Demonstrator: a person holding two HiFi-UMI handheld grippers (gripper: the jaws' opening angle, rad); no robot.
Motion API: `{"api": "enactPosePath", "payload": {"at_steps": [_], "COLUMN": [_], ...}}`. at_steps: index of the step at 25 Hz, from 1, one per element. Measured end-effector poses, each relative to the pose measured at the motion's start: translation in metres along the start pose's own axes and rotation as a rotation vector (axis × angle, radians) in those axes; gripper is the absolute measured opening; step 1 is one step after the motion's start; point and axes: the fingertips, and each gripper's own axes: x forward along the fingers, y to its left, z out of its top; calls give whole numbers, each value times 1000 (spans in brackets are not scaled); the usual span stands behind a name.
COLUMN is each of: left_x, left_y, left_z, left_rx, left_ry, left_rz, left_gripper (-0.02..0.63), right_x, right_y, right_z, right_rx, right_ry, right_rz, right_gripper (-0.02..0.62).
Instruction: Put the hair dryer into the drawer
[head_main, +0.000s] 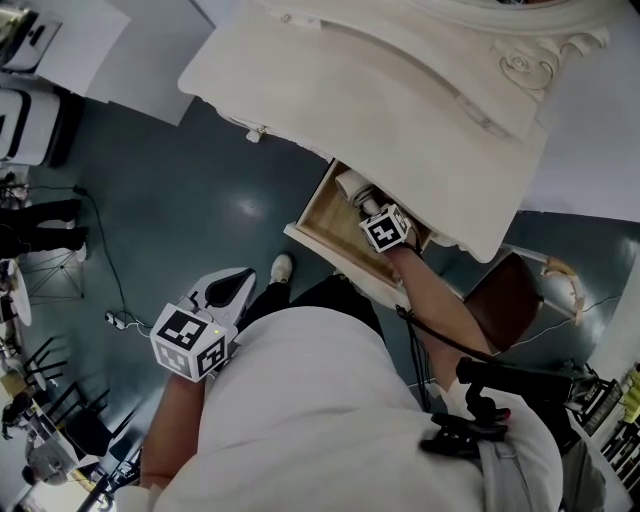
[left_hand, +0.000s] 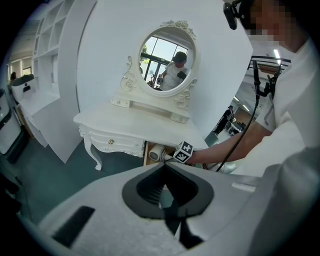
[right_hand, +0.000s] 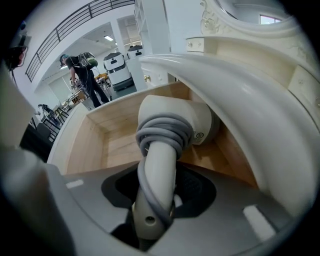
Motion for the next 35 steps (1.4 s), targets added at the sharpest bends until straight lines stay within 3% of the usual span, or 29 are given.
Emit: {"api": "enactPosePath", "payload": {"at_steps": [13, 25, 29, 35], "left_x": [-1, -3, -8, -22], "left_y": [3, 8, 13, 21], "left_z": [-1, 2, -2, -10], "left_rx": [17, 32, 38, 45], "left_ry": [21, 3, -10, -26], "left_rz": [-3, -24, -27, -53], "left_gripper": [3, 3, 3, 3], "right_x": [9, 16, 15, -5], "right_y": [-2, -2, -2, 0], "right_z": [-1, -11, -11, -7], "right_rx": [-33, -37, -23, -17], "right_ry": [-36, 15, 31, 15], "right_rz": [-83, -72, -67, -100], "right_gripper": [167, 183, 219, 231]}}
